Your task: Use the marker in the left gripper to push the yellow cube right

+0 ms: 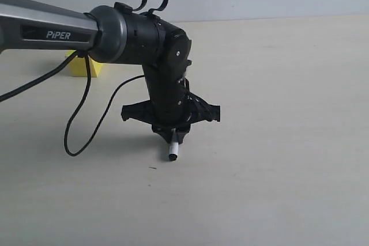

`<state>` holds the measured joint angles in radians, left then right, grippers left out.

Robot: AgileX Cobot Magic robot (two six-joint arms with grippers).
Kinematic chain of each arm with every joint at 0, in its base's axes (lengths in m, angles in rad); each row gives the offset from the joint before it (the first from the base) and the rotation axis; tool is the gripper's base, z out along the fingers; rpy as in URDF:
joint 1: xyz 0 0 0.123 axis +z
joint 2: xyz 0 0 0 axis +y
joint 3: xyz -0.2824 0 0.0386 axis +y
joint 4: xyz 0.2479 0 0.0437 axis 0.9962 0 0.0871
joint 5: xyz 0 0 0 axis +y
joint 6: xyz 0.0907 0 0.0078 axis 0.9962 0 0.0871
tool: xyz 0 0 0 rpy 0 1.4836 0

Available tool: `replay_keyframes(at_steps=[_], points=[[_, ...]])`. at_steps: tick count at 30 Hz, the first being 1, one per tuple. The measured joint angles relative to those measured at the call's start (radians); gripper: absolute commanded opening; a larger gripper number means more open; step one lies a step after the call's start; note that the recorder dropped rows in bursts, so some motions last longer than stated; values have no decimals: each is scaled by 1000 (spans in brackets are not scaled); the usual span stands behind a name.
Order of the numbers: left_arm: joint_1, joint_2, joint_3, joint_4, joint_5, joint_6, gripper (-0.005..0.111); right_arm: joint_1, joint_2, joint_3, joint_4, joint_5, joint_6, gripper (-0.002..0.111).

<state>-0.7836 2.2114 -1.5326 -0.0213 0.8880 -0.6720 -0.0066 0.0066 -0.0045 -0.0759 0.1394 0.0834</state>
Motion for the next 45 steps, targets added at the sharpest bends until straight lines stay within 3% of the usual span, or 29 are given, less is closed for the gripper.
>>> replay_keyframes(at_steps=[1, 4, 8, 15, 20, 25, 30, 36, 41, 45], points=[[0, 0, 0, 2, -2, 15, 0, 0, 0, 0, 0, 0, 0, 0], [0, 0, -11, 4, 29, 273, 0, 0, 0, 0, 0, 0, 0, 0], [8, -60, -123, 30, 208, 672, 0, 0, 0, 0, 0, 0, 0, 0], [198, -229, -167, 76, 317, 1206, 0, 0, 0, 0, 0, 0, 0, 0], [389, -254, -167, 112, 324, 1524, 0, 0, 0, 0, 0, 0, 0, 0], [559, -254, -167, 189, 282, 1710, 0, 0, 0, 0, 0, 0, 0, 0], [715, -224, -168, 113, 272, 1962, 0, 0, 0, 0, 0, 0, 0, 0], [882, -120, -229, 40, 322, 2138, 0, 0, 0, 0, 0, 0, 0, 0], [981, -33, -252, -181, 322, 2291, 0, 0, 0, 0, 0, 0, 0, 0], [1023, 17, -252, -211, 279, 2322, 0, 0, 0, 0, 0, 0, 0, 0]])
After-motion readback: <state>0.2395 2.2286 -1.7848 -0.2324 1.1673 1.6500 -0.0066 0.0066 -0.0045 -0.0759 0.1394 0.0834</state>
